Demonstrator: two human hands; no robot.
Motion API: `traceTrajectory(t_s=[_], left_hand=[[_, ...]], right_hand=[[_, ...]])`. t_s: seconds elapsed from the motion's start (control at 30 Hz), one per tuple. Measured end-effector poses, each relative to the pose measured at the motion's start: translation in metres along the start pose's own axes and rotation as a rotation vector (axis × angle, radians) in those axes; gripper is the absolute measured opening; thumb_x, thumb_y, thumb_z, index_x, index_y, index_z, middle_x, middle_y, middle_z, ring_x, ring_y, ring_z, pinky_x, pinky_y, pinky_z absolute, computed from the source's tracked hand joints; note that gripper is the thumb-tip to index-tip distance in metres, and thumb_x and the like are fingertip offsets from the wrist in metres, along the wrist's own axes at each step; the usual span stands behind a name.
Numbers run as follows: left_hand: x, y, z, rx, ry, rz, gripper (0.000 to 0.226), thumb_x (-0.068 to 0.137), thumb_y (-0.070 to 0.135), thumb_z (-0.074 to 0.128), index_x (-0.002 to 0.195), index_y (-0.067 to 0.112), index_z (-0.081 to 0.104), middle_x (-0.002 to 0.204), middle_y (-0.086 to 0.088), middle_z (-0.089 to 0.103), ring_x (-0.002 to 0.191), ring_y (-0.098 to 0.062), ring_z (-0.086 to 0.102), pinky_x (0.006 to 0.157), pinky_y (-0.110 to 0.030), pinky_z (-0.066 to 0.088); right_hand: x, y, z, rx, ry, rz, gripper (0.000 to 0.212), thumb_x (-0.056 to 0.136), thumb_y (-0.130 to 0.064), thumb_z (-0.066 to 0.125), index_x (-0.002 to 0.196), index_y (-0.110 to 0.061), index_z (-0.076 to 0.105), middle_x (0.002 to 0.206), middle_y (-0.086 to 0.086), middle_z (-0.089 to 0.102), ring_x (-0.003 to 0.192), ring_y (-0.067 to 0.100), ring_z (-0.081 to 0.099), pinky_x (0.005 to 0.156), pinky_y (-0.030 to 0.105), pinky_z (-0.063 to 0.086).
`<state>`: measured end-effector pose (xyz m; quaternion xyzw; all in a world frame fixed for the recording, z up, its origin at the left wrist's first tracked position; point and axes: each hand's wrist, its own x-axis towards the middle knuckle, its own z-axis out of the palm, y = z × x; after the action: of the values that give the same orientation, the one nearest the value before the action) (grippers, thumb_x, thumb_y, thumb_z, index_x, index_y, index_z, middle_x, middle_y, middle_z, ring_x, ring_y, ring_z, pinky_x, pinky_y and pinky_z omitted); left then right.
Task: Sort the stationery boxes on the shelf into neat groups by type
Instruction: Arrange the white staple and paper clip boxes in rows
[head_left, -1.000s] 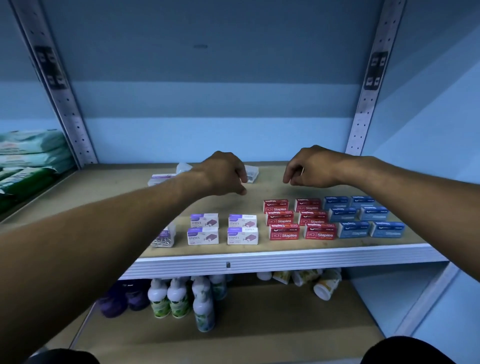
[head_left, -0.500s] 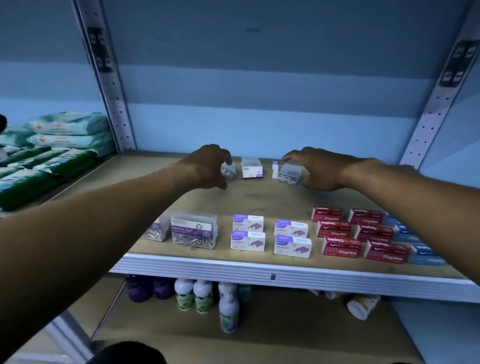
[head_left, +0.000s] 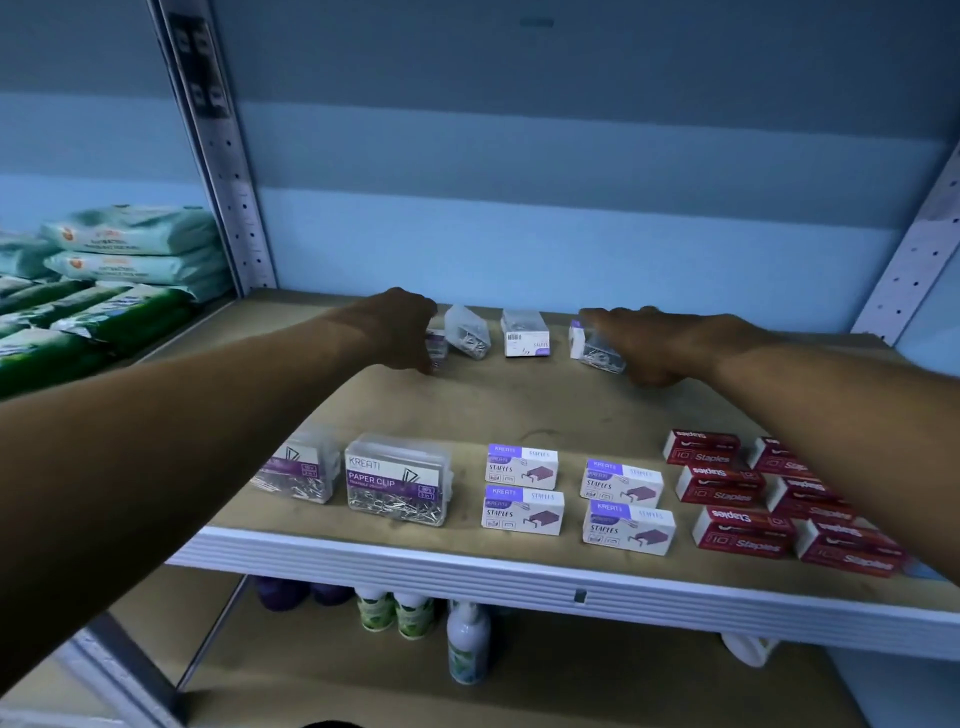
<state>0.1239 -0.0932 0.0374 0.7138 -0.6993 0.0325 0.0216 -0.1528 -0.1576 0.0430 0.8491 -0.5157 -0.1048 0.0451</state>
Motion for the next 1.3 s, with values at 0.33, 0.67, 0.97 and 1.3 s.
traceTrajectory(t_s=[0.33,0.67,0.97,1.3], left_hand=[[-0.013,-0.007,-0.003,-0.080,0.011,-0.009,0.048,0.077,0.041,0.078,0.116,0.015,0.068,0.119,-0.006,0.066,0.108,-0.025,0.060,0.087,-0.033,0.051],[-0.037,0.010,-0.015,-0.086,0.085,0.067,0.072,0.055,0.038,0.092,0.113,0.016,0.057,0.114,-0.008,0.050,0.101,-0.028,0.057,0.086,-0.039,0.051],[-0.053,0.038,-0.025,-0.197,0.071,0.100,0.075,0.056,0.039,0.092,0.104,0.021,0.038,0.078,0.007,0.044,0.067,-0.018,0.048,0.060,-0.031,0.040],[-0.043,0.047,-0.014,-0.283,0.018,0.154,0.049,0.068,0.029,0.087,0.101,0.025,0.051,0.105,0.000,0.063,0.084,-0.024,0.058,0.072,-0.032,0.049]], right_hand=[[-0.008,0.001,-0.006,-0.089,0.017,0.009,0.047,0.090,-0.022,0.062,0.136,-0.021,0.052,0.135,0.007,0.050,0.120,0.030,0.053,0.098,0.042,0.049],[-0.038,-0.001,-0.022,0.213,0.111,0.000,0.050,0.084,-0.055,0.063,0.122,-0.023,0.060,0.122,-0.001,0.059,0.104,0.018,0.054,0.094,0.036,0.048],[-0.050,-0.012,-0.026,0.783,0.054,0.038,0.028,0.089,-0.034,0.052,0.078,-0.009,0.061,0.081,0.012,0.063,0.066,0.025,0.062,0.078,0.039,0.057],[-0.052,-0.005,-0.009,1.105,-0.110,0.077,0.027,0.101,-0.022,0.047,0.107,-0.010,0.070,0.107,0.012,0.072,0.075,0.019,0.065,0.085,0.040,0.059]])
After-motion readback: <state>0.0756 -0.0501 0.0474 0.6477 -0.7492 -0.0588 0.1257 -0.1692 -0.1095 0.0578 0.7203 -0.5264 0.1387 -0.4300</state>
